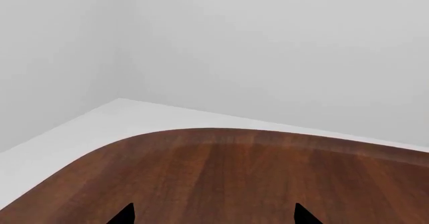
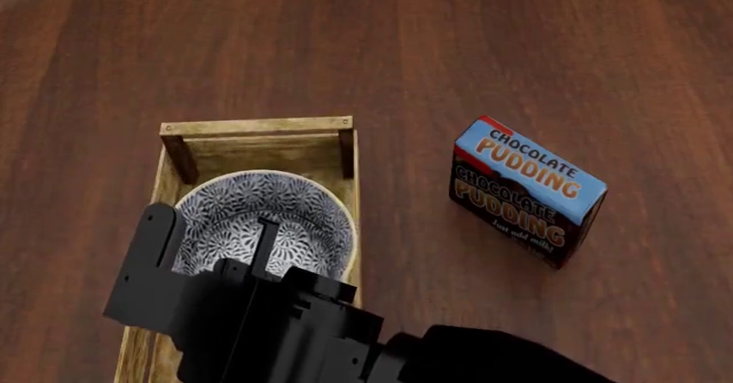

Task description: Stack the left bowl on the right bowl and place them in the tray.

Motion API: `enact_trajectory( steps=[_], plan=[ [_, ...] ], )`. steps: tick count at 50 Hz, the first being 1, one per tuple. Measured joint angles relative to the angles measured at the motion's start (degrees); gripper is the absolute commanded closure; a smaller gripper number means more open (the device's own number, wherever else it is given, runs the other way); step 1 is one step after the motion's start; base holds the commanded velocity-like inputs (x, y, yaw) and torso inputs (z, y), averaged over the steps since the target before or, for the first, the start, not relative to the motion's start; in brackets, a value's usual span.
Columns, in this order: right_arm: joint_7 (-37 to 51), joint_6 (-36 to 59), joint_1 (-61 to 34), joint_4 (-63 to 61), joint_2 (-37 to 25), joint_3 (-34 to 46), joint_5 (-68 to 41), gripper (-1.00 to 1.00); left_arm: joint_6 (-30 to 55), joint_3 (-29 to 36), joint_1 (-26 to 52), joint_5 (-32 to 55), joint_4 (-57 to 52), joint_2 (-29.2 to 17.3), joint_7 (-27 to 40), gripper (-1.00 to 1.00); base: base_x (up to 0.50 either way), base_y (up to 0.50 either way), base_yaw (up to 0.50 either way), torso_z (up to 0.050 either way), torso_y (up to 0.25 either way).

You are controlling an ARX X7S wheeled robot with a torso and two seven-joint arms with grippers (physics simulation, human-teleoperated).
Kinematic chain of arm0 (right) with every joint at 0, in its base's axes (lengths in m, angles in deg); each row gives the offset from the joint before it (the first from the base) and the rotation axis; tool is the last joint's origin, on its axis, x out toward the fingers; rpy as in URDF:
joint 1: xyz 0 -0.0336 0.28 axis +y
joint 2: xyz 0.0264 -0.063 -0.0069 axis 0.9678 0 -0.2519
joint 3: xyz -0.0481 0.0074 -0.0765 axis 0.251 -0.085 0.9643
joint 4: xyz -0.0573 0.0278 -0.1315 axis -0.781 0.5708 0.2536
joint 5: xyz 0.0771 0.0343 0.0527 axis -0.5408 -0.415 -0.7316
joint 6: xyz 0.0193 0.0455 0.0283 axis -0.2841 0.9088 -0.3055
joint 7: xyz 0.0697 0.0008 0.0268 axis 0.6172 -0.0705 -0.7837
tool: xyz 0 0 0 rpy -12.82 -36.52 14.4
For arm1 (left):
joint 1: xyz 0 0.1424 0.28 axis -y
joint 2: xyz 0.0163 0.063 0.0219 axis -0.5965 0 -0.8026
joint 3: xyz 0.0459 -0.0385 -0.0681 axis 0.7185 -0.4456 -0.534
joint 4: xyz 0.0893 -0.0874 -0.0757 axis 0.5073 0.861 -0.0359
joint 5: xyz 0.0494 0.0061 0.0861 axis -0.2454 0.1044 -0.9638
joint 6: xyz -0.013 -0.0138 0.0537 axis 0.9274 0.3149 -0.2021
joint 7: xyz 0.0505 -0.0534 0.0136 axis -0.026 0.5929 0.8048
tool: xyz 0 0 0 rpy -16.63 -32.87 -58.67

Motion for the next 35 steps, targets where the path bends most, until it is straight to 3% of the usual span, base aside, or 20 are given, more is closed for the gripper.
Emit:
enact_trajectory(
  steps=[14,15,35],
  plan=[
    [-0.96,-0.48,0.52,0.12,0.04,-0.06,1.51,1.0,-0.05,-0.1,-0.06,0.2,0.04,-0.11,0.11,-1.0,0.0,0.0,0.0,0.0,0.0],
    [-0.99,-0.45,0.56,0.13,0.05,-0.09,1.58,-1.0,-0.06,-0.09,-0.06,0.21,0.05,-0.12,0.12,-1.0,0.0,0.0,0.0,0.0,0.0],
    [-0.23,-0.04,0.7,-0.8,0.15,-0.35,-0.46,-1.0,-0.15,0.28,0.03,0.06,0.18,-0.19,0.2,-1.0,0.0,0.0,0.0,0.0,0.0]
  ],
)
